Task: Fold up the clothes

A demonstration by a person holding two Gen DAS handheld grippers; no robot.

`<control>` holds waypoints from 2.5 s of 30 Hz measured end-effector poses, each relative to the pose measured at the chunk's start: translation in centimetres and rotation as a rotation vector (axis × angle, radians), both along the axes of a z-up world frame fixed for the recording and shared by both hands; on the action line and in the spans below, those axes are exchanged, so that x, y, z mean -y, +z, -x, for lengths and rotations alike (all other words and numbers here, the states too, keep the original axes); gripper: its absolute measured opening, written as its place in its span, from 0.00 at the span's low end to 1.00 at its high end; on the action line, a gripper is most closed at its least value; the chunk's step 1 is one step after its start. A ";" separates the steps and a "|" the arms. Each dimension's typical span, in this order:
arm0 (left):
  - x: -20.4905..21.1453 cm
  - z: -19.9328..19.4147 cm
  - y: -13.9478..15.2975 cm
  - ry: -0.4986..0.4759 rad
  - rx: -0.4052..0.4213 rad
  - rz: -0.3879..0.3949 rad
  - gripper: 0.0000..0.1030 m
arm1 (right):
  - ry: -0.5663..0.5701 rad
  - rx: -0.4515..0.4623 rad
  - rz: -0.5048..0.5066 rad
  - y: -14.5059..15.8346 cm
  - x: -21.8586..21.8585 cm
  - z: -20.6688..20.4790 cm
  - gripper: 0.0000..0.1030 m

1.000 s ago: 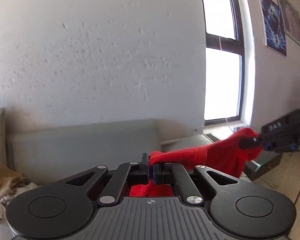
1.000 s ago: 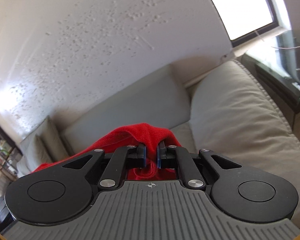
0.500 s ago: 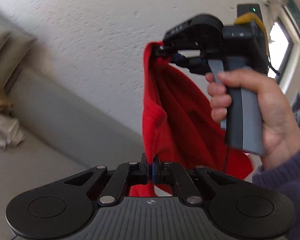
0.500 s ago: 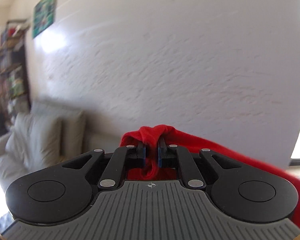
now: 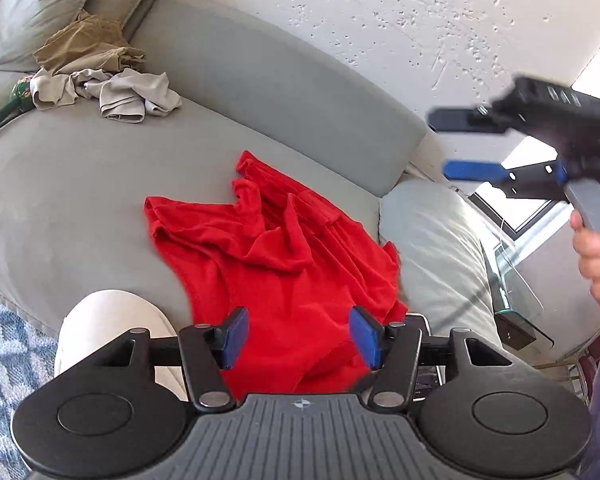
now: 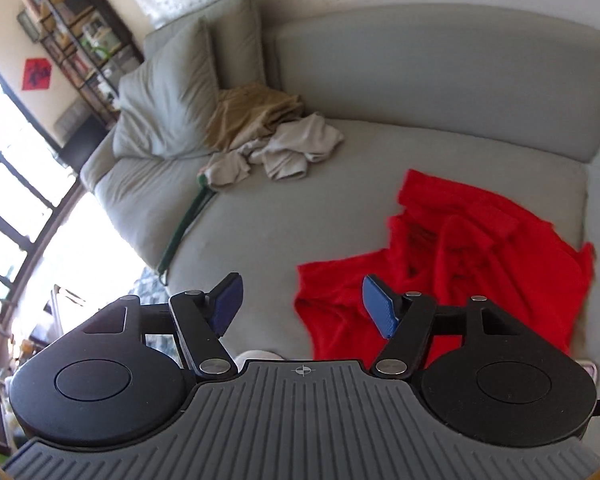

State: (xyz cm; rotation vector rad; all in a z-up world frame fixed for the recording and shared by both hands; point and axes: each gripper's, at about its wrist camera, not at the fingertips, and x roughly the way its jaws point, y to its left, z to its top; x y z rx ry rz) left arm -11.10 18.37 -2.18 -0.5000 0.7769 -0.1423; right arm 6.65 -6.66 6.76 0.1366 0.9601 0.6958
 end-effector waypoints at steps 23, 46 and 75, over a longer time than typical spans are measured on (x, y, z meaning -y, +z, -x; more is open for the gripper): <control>-0.3 -5.7 -7.9 -0.002 -0.171 -0.291 0.53 | -0.539 -0.302 -0.126 -26.6 12.2 4.4 0.47; 1.7 -7.7 -8.7 -0.008 -0.197 -0.267 0.53 | -0.885 -0.010 0.108 -13.4 23.3 2.6 0.38; 4.1 -23.9 -9.2 -0.046 -0.022 -0.385 0.03 | -0.543 -0.217 -0.113 -16.4 16.5 5.6 0.51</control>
